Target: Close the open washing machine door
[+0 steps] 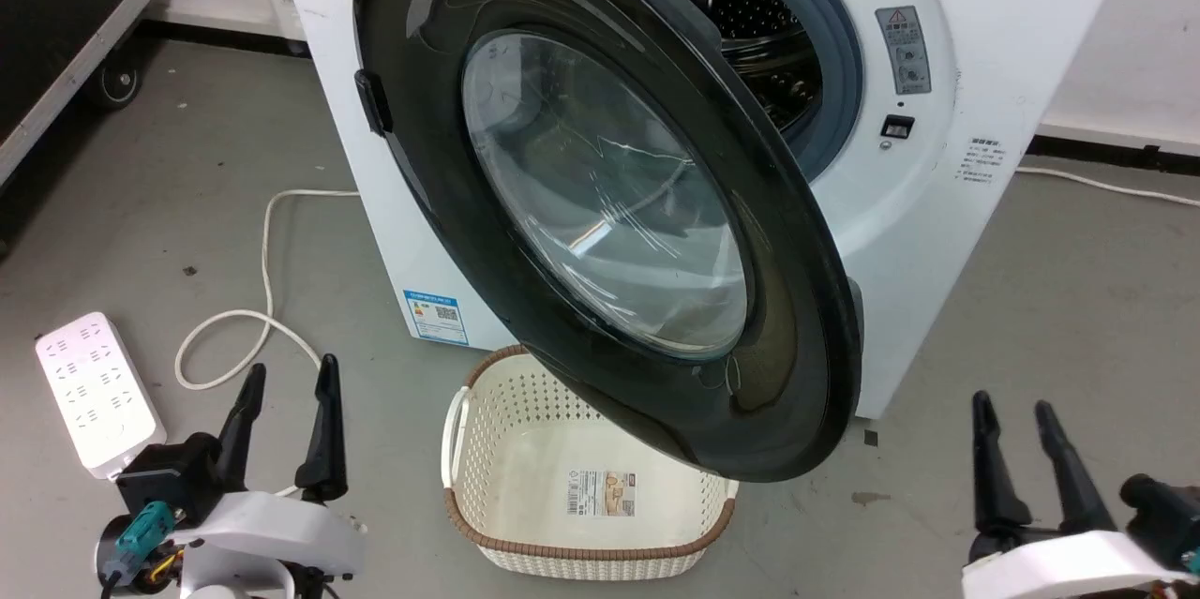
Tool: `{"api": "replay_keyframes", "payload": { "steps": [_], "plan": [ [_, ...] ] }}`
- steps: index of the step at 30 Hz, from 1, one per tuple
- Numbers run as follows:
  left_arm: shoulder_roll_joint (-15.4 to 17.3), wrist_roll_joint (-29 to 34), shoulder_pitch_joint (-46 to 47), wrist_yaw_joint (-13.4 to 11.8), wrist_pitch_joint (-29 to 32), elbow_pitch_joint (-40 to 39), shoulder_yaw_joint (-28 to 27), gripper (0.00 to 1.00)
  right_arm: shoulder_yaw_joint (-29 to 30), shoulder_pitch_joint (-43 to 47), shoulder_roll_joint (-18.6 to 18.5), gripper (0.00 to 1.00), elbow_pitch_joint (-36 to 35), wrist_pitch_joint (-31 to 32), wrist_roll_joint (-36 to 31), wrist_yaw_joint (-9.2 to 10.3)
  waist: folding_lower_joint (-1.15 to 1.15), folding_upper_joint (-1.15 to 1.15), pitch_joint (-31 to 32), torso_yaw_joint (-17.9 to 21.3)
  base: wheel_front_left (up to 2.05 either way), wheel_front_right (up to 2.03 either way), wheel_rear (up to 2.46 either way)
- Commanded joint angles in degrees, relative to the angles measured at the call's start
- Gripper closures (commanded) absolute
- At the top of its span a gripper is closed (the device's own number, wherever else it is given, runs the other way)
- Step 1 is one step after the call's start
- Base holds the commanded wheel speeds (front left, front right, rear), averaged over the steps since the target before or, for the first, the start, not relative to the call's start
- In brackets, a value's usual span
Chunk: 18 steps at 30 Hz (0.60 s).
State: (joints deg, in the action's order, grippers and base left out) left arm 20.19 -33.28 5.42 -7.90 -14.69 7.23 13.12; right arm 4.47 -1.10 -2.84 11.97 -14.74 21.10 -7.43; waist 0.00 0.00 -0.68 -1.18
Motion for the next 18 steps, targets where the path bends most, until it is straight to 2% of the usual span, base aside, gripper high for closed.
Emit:
{"api": "replay_keyframes", "payload": {
  "steps": [1, 3, 4, 5, 8, 10, 12, 18],
  "plan": [
    [-0.4, 0.7, -0.8, 0.2, -0.3, 0.2, -0.7, 0.0, 0.5, 0.6, 0.0, 0.0, -0.5, -0.3, -0.6, -0.06, 0.0, 0.0, 0.2, 0.1, 0.0, 0.0, 0.0],
    [-0.8, 1.1, -1.1, 0.2, -0.3, 0.3, -1.1, 0.0, 2.2, 0.3, 0.0, 0.0, -1.7, -0.3, -1.4, -0.06, 0.0, 0.0, 0.3, 0.2, 0.0, 0.0, 0.0],
    [-0.9, 1.2, -1.1, 0.2, -0.3, 0.2, -1.4, 0.0, 3.3, 0.0, 0.0, 0.54, -2.8, -0.3, -1.7, -0.06, 0.0, 0.0, 0.3, 0.2, 0.0, 0.0, 0.0],
    [-1.1, 1.4, -1.2, 0.3, -0.3, 0.1, -1.6, 0.0, 4.2, -0.3, 0.0, 1.0, -4.1, -0.3, -2.1, -0.06, 0.0, 0.0, 0.2, 0.2, 0.0, 0.0, 0.0],
    [-1.6, 1.8, -1.1, 0.5, -0.3, -0.4, -2.0, 0.0, 4.5, -1.1, 0.0, 1.0, -8.8, -0.3, -2.8, -0.06, 0.0, 0.0, 0.1, 0.0, 0.0, 0.0, 0.0],
    [-1.9, 2.0, -1.0, 0.6, -0.3, -0.6, -2.2, 0.0, 2.4, -1.4, 0.0, 1.0, -12.3, -0.3, -2.7, -0.06, 0.0, 0.0, 0.0, -0.2, 0.0, 0.0, 0.0],
    [-2.1, 2.3, -1.0, 0.7, -0.3, -0.8, -2.4, 0.0, -1.3, -1.4, 0.0, 1.0, -15.4, 0.2, -2.6, -0.06, 0.0, 0.0, -0.3, -0.4, 0.0, 0.0, 0.0],
    [-2.5, 3.1, -0.6, 1.1, -0.3, -1.2, -2.7, 0.0, -14.5, -0.3, 0.0, 1.0, -21.1, 7.0, -1.4, -0.06, 0.0, 0.0, -1.2, -1.6, 0.0, 0.0, 0.0]
  ]
}}
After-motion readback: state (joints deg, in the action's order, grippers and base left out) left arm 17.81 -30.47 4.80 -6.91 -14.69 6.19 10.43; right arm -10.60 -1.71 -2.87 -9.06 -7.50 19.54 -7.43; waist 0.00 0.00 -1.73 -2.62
